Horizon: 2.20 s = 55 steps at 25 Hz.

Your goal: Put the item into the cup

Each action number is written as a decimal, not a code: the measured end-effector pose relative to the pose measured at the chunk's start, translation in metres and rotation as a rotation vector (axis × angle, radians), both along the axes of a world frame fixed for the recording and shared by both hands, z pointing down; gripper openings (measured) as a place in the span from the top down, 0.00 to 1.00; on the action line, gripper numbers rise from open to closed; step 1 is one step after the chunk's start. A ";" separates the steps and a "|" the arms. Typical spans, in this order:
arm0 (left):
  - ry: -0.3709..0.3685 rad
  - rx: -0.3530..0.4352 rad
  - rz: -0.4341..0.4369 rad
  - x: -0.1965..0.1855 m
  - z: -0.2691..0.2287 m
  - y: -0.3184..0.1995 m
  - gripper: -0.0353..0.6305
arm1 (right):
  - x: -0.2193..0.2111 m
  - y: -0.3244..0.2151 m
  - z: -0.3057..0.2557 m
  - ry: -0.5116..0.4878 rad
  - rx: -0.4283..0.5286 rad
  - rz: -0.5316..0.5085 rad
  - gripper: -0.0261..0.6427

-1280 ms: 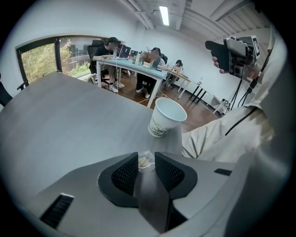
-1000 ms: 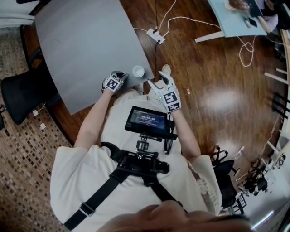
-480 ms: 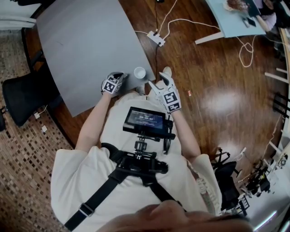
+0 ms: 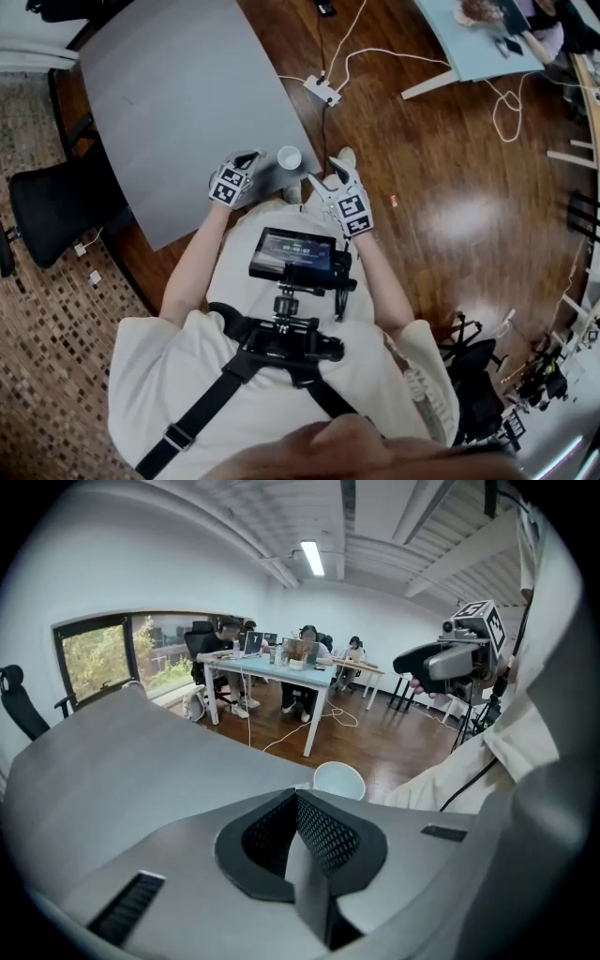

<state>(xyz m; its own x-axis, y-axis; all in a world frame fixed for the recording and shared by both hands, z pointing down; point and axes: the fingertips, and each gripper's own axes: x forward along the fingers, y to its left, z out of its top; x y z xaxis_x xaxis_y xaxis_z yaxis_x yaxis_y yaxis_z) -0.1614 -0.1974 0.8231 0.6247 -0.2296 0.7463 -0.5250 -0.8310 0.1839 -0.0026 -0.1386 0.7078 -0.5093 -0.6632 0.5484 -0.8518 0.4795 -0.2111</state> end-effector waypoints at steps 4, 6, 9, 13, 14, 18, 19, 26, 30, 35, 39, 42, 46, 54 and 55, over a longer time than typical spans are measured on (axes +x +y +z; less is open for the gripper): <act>0.024 0.042 0.092 0.031 -0.020 0.002 0.95 | 0.007 0.007 0.011 0.001 -0.022 0.015 0.57; 0.015 0.057 0.158 0.050 -0.023 0.007 0.95 | 0.009 0.008 0.011 0.002 -0.019 0.027 0.57; -0.040 0.044 0.256 0.069 -0.014 0.021 0.95 | 0.011 0.008 0.010 0.000 -0.011 0.043 0.57; -0.152 0.007 0.350 0.080 0.007 0.029 0.95 | 0.016 0.008 0.012 0.001 -0.014 0.059 0.57; -0.168 0.005 0.361 0.081 0.010 0.029 0.95 | 0.017 0.008 0.013 0.000 -0.017 0.063 0.57; -0.197 0.006 0.381 0.085 0.018 0.029 0.95 | 0.019 0.008 0.016 -0.003 -0.025 0.075 0.57; -0.207 0.009 0.385 0.084 0.023 0.028 0.95 | 0.019 0.007 0.018 -0.002 -0.025 0.074 0.57; -0.261 0.011 0.416 0.084 0.039 0.027 0.95 | 0.017 0.003 0.015 -0.002 -0.024 0.063 0.57; -0.314 0.041 0.445 0.082 0.042 0.027 0.95 | 0.017 0.005 0.018 0.000 -0.042 0.057 0.57; -0.348 0.043 0.481 0.086 0.046 0.035 0.94 | 0.016 0.006 0.019 -0.001 -0.056 0.043 0.57; -0.340 0.025 0.501 0.091 0.047 0.041 0.91 | 0.015 0.006 0.015 0.001 -0.053 0.038 0.57; -0.326 0.013 0.505 0.093 0.046 0.043 0.82 | 0.015 0.003 0.011 0.006 -0.044 0.039 0.57; -0.330 0.023 0.484 0.089 0.044 0.042 0.79 | 0.016 0.003 0.012 0.009 -0.043 0.042 0.57; -0.100 0.008 0.297 0.089 -0.011 0.026 0.76 | 0.021 0.000 0.003 0.022 -0.023 0.051 0.57; -0.071 0.011 0.266 0.088 -0.019 0.023 0.76 | 0.023 0.000 0.004 0.021 -0.022 0.052 0.57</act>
